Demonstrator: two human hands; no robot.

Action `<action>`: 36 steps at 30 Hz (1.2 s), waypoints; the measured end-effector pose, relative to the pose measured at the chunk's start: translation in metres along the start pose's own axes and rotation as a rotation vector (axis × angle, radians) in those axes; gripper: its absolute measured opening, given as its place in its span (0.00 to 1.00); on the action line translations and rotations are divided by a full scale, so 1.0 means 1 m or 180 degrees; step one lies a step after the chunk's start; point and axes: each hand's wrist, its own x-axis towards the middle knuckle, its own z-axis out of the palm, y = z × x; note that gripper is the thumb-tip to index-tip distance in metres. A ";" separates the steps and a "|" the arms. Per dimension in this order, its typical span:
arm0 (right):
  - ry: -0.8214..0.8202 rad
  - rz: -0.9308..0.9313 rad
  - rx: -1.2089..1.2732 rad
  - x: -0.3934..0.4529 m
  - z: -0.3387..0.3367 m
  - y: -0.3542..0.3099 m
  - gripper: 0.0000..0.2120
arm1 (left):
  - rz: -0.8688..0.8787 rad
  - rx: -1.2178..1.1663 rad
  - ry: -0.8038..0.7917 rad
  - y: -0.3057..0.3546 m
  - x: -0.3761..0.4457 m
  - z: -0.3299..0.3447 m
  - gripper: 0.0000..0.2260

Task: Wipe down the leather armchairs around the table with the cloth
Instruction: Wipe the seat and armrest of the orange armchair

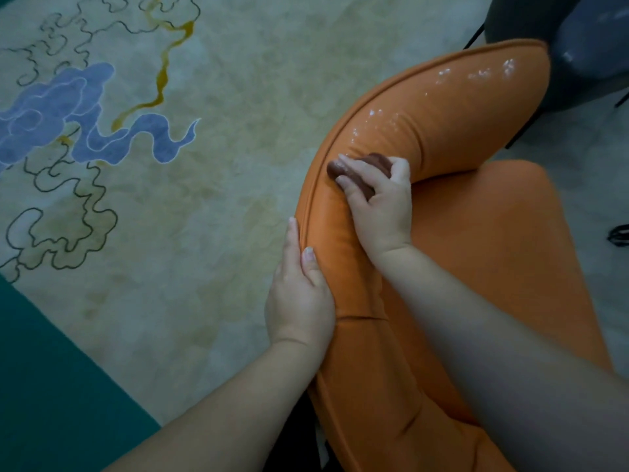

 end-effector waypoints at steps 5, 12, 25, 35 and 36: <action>0.0328 -0.0007 0.0007 -0.007 0.004 -0.002 0.13 | 0.0079 -0.0157 -0.0428 0.004 0.026 -0.010 0.22; 0.0624 0.0098 -0.0104 -0.010 0.008 0.003 0.15 | 0.0519 -0.0096 -0.0966 0.051 0.127 0.005 0.20; 0.1235 0.1094 0.0072 0.103 -0.004 0.025 0.15 | 0.0702 0.0054 -0.0618 0.050 0.141 0.020 0.19; 0.0896 0.0475 -0.0553 0.074 0.008 0.013 0.16 | 0.0742 0.0044 -0.0697 0.052 0.138 0.017 0.25; 0.0944 0.0540 -0.0635 0.089 0.007 0.016 0.15 | 0.0724 0.0053 -0.0682 0.053 0.138 0.017 0.25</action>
